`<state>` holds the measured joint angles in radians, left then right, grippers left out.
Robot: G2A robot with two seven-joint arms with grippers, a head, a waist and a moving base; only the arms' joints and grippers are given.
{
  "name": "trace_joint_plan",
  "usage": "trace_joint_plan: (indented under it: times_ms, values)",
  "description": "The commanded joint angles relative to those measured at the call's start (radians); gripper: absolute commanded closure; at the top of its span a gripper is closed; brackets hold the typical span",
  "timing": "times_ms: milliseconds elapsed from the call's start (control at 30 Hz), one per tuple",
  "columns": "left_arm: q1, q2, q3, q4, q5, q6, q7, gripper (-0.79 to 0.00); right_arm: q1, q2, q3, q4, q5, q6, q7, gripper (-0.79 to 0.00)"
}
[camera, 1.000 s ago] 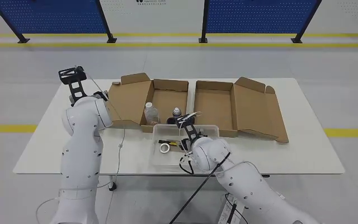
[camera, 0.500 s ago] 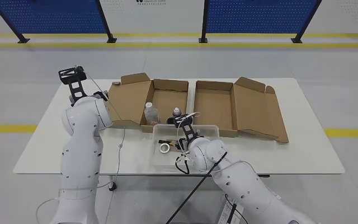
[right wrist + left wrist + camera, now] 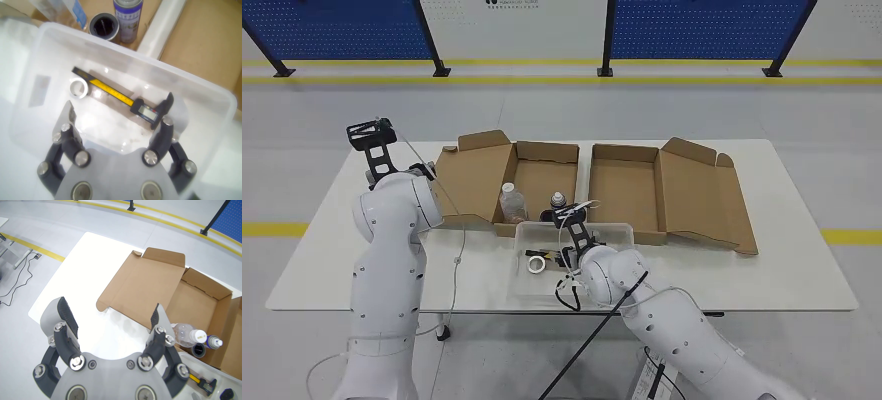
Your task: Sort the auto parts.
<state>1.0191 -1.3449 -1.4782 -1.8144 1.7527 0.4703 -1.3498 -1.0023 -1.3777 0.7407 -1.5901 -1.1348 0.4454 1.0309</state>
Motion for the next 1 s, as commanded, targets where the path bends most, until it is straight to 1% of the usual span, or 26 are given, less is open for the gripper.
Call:
trace_joint_plan:
  times_ms: [0, 267, 367, 533, 733, 867, 967]
  values:
    - [0.000, 0.000, 0.000, 0.000, 0.000, 0.000, 0.000, -0.785, 0.000, 0.000, 0.000, 0.000, 0.000, 0.000, 0.000, -0.785]
    - [0.000, 0.000, 0.000, 0.000, 0.000, 0.000, 0.000, -0.785, 0.000, 0.000, 0.000, 0.000, 0.000, 0.000, 0.000, -0.785]
    - [0.000, 0.000, 0.000, 0.000, 0.000, 0.000, 0.000, -0.785, -0.008, -0.004, -0.008, -0.007, 0.018, -0.029, -0.025, -0.785]
    - [0.000, 0.000, 0.000, 0.000, 0.000, 0.000, 0.000, -0.785, 0.047, -0.027, -0.038, 0.006, 0.012, -0.007, 0.062, -0.785]
    - [0.000, 0.000, 0.000, 0.000, 0.000, 0.000, 0.000, -0.785, 0.165, -0.068, -0.081, 0.083, 0.004, 0.089, 0.254, -0.785]
    - [0.000, 0.000, 0.000, 0.000, 0.000, 0.000, 0.000, -0.785, 0.217, -0.094, -0.108, 0.157, -0.020, 0.052, 0.292, -0.785]
    - [0.000, 0.000, 0.000, 0.000, 0.000, 0.000, 0.000, -0.785, 0.231, -0.116, -0.120, 0.207, -0.029, 0.045, 0.299, -0.785]
